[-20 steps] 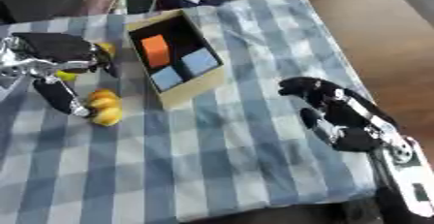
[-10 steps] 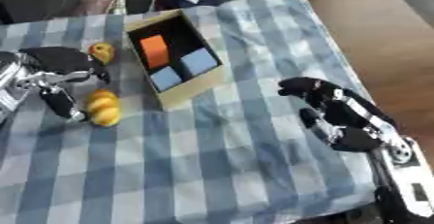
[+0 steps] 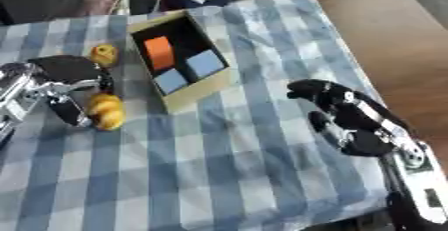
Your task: Pick up objects on the table and place them in the box.
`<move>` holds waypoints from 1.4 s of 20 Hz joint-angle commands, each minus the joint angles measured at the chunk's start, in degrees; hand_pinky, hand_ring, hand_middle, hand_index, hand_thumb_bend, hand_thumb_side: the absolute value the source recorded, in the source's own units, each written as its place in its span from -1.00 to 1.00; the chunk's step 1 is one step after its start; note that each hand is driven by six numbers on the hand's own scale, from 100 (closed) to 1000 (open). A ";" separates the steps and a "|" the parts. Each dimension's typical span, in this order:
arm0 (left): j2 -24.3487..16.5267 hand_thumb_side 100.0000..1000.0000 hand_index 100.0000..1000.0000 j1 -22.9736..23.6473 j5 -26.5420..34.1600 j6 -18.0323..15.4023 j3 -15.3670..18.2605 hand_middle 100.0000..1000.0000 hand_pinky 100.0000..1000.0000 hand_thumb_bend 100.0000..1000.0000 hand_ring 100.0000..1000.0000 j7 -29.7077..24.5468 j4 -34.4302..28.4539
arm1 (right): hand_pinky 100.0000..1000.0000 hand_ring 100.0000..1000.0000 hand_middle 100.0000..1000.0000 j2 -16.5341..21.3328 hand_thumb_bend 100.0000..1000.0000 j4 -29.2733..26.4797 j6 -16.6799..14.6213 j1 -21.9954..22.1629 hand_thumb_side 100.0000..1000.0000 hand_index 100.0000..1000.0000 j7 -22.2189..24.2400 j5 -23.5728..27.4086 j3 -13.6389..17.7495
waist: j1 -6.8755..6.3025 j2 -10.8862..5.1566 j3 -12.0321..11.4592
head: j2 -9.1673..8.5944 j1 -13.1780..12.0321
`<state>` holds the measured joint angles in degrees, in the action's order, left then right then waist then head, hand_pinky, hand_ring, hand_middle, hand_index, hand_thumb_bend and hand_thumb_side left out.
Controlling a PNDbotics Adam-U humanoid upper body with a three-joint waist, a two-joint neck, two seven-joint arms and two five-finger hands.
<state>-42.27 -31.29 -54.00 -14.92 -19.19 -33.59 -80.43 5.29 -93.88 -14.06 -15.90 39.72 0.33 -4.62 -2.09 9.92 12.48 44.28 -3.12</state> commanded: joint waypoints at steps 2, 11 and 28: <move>-2.11 -0.90 0.16 -0.28 1.47 0.73 1.53 -0.15 -0.05 -0.54 -0.16 1.15 -2.79 | 1.00 0.72 0.69 0.29 -1.00 -0.65 -0.02 -0.70 -0.40 0.76 -0.27 -0.27 0.28 | 0.04 -1.03 -0.23 | -0.16 0.30; -4.17 -0.89 0.18 -4.37 5.18 3.33 3.83 -0.13 -0.01 -0.51 -0.15 3.35 -11.17 | 1.00 0.72 0.69 0.42 -1.00 -0.60 0.08 -0.42 -0.41 0.75 -0.39 -0.46 0.24 | -0.18 -1.22 -0.18 | -0.16 0.44; 11.78 -0.89 0.34 -18.96 -10.40 3.67 2.07 0.04 0.17 -0.38 0.02 19.25 9.01 | 1.00 0.72 0.69 0.11 -1.00 -0.40 0.50 -0.83 -0.47 0.75 1.39 0.16 -1.78 | -0.36 -0.42 3.17 | -0.16 -2.03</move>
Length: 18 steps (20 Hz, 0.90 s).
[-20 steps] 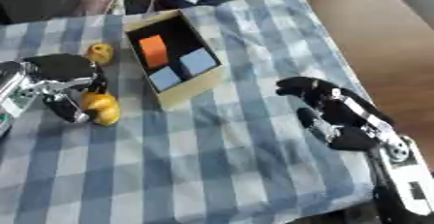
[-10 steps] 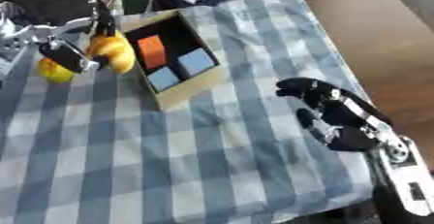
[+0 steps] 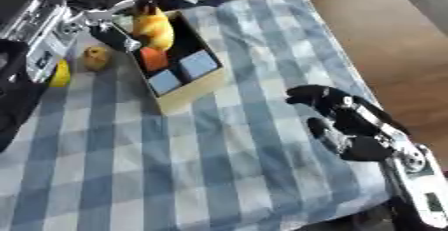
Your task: Pick up objects on the table and place them in the box.
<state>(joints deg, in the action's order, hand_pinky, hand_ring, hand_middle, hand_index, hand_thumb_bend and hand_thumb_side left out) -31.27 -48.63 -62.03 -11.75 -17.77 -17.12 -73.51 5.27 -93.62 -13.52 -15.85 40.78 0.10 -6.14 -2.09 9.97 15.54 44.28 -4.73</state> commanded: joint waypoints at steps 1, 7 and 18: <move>1.46 -0.88 0.38 -1.69 -3.42 1.17 0.79 0.08 0.20 -0.35 0.06 4.02 3.20 | 1.00 0.72 0.69 0.11 -1.00 -0.67 -0.02 -0.93 -0.47 0.75 0.35 0.41 -0.29 | -0.37 -0.37 0.29 | -0.16 -0.49; 3.31 -0.88 0.46 -1.89 -8.92 4.19 1.05 0.18 0.28 -0.29 0.16 10.39 6.99 | 1.00 0.72 0.69 0.11 -1.00 -0.67 0.09 -1.13 -0.48 0.75 0.45 0.47 -0.42 | -0.32 0.00 0.62 | -0.16 -0.62; 0.95 -0.89 0.59 -0.89 -5.02 4.82 1.27 0.35 0.37 -0.38 0.29 11.72 4.85 | 1.00 0.72 0.69 0.00 -1.00 -0.63 0.02 -1.18 -0.47 0.75 0.33 0.46 -0.20 | -0.10 -0.07 0.11 | -0.16 -0.06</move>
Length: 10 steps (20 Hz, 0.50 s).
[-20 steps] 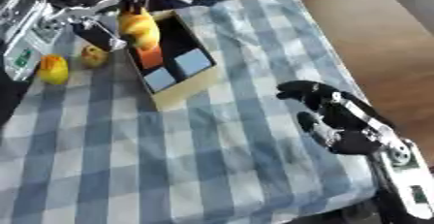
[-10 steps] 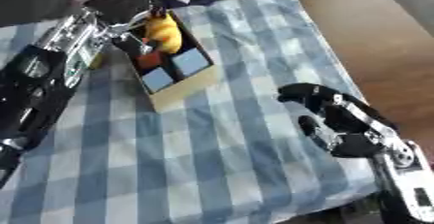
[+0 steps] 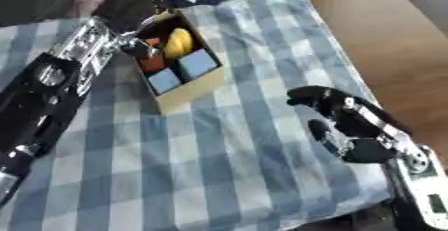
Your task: Pick up objects on the table and place them in the box.
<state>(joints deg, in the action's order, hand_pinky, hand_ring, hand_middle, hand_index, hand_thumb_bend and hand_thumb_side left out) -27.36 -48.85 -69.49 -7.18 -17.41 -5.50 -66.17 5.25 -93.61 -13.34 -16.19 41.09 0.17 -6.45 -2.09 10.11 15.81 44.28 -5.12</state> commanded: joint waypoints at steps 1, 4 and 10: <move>-4.11 -0.89 0.58 -0.34 4.22 0.40 0.96 0.33 0.37 -0.38 0.28 -0.43 -3.70 | 1.00 0.72 0.69 0.05 -1.00 -0.65 -0.14 -0.81 -0.48 0.75 -0.04 0.37 0.21 | -0.13 -0.26 -0.32 | -0.16 0.62; -7.87 -0.85 0.56 0.95 9.38 0.49 1.06 0.33 0.37 -0.40 0.28 -4.70 -7.11 | 1.00 0.72 0.69 0.17 -1.00 -0.67 -0.14 -0.73 -0.47 0.75 -0.24 0.24 0.43 | -0.23 -0.45 -0.83 | -0.16 1.40; -13.63 -0.84 0.56 3.82 13.23 1.96 3.88 0.33 0.36 -0.34 0.28 -14.53 -10.19 | 1.00 0.72 0.69 0.38 -1.00 -0.72 -0.17 -0.56 -0.46 0.75 -0.47 0.09 0.71 | -0.40 -0.77 -1.81 | -0.16 2.19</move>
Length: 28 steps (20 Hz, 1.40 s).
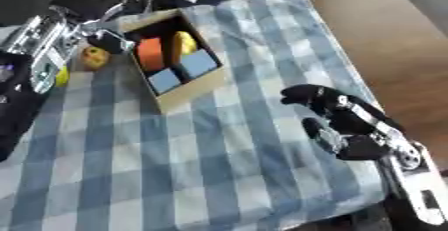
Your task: Pick up objects on the table and place them in the box.
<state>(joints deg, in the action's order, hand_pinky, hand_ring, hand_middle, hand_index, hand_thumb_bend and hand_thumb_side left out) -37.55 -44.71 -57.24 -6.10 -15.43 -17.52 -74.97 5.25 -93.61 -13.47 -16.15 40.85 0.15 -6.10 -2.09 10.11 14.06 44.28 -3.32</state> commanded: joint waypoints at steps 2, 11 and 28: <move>-4.49 -0.82 0.55 0.72 0.43 1.88 2.96 0.32 0.36 -0.30 0.27 -3.83 -0.15 | 1.00 0.72 0.69 0.38 -1.00 -0.74 -0.09 -0.60 -0.46 0.75 -0.30 0.06 0.47 | -0.37 -0.83 -0.17 | -0.16 0.47; -5.76 -0.81 0.56 3.16 -0.89 5.10 7.26 0.33 0.34 -0.31 0.26 -4.97 8.35 | 1.00 0.72 0.69 0.47 -1.00 -0.66 -0.21 -0.61 -0.46 0.76 -0.48 0.01 0.67 | -0.07 -0.81 -0.78 | -0.16 1.11; -4.79 -0.80 0.55 5.18 -2.84 6.54 8.91 0.32 0.33 -0.28 0.24 -2.77 16.31 | 1.00 0.72 0.69 0.50 -1.00 -0.60 -0.11 -0.57 -0.50 0.76 -0.78 -0.02 0.89 | 0.05 -0.58 -0.66 | -0.16 -0.72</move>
<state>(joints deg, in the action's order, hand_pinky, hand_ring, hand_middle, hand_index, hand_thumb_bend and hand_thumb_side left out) -40.80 -38.82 -59.64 0.36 -7.48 -20.68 -58.53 5.26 -93.61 -13.55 -16.14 40.27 0.11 -5.64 -2.07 10.11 13.40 44.28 -3.57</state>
